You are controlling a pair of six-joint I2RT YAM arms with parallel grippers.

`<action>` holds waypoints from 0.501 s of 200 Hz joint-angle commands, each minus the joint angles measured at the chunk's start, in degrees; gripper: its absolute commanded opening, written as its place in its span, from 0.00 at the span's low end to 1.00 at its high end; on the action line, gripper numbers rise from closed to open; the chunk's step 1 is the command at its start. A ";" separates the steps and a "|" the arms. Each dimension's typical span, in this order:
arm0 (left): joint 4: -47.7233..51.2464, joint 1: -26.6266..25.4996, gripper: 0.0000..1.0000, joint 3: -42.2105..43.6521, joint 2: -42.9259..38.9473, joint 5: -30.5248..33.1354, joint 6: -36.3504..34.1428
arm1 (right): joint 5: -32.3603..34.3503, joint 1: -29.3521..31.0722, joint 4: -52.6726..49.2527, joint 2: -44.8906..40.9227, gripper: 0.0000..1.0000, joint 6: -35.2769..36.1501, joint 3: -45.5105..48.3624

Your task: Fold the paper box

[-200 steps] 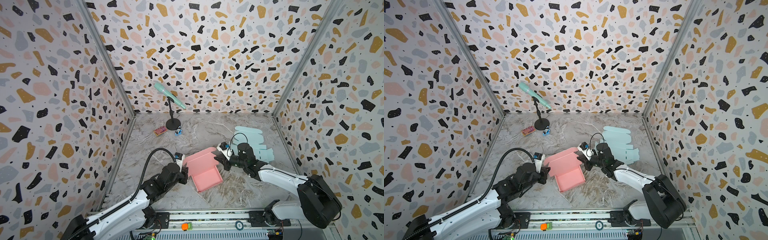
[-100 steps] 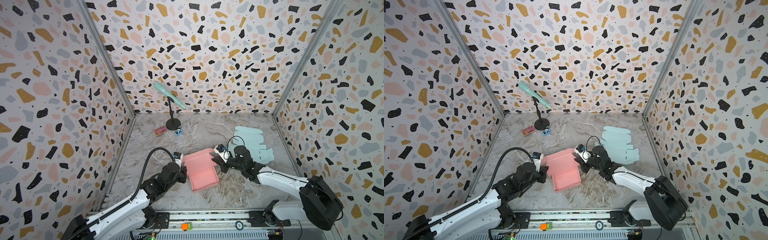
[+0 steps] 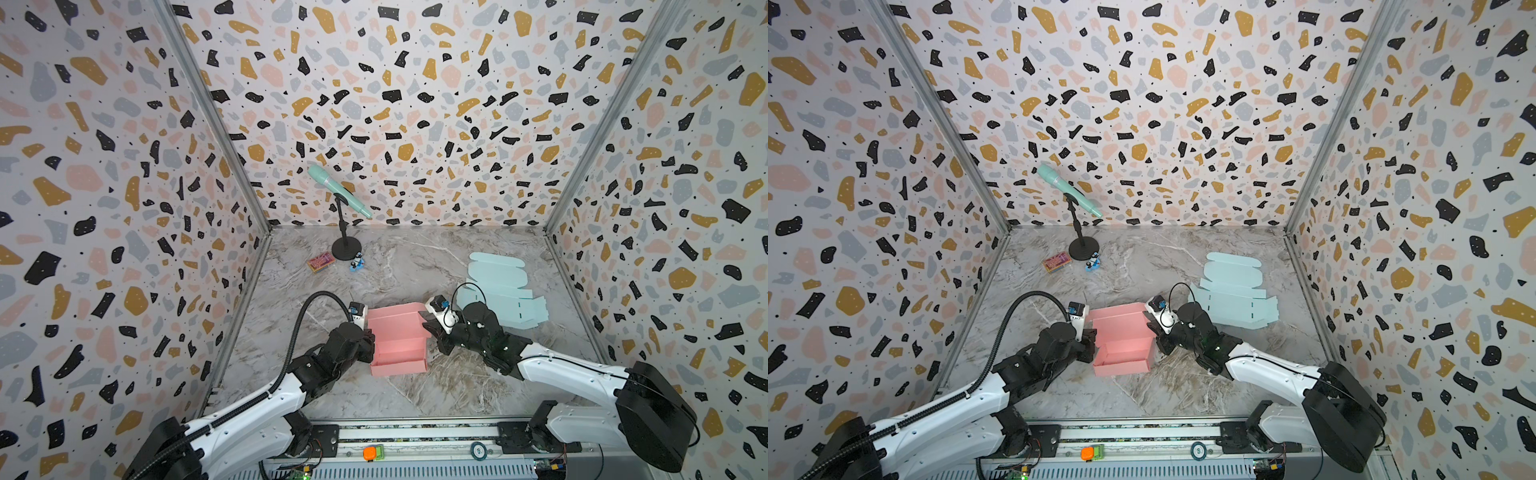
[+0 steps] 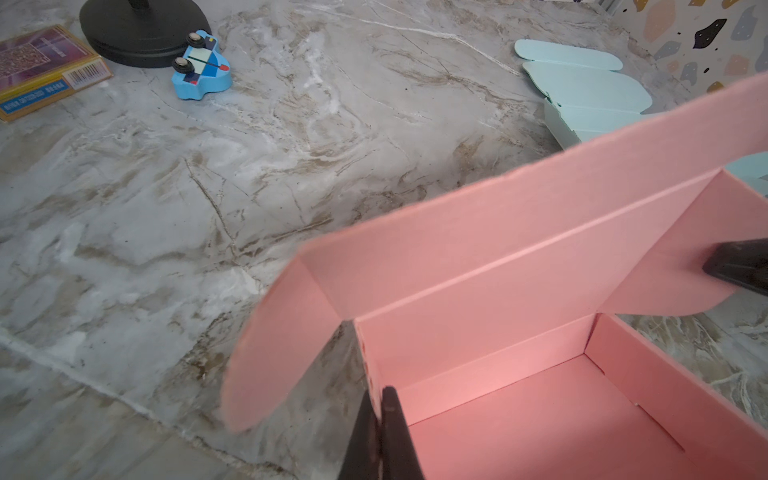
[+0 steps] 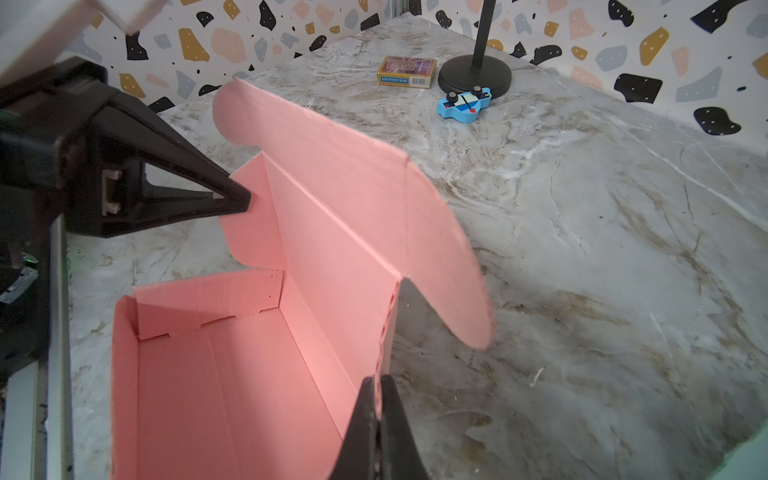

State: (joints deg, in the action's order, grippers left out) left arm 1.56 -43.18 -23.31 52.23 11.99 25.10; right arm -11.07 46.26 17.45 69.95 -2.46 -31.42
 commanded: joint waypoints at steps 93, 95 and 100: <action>-8.20 -2.46 0.00 -1.21 0.32 2.49 -2.03 | 1.98 0.85 -3.26 2.26 0.15 -6.34 -2.61; -8.23 -2.51 0.00 -1.21 0.37 2.68 -2.04 | 1.85 0.85 -3.25 2.35 0.14 -6.40 -2.71; -8.34 -2.85 0.00 -1.13 0.37 3.12 -1.99 | 1.55 0.85 -3.00 2.38 0.14 -6.57 -2.85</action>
State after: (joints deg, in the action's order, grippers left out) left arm -2.63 -44.64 -23.31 52.49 13.10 23.40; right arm -9.56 46.63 15.53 71.99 -7.18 -31.11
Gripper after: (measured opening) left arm 0.042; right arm 0.145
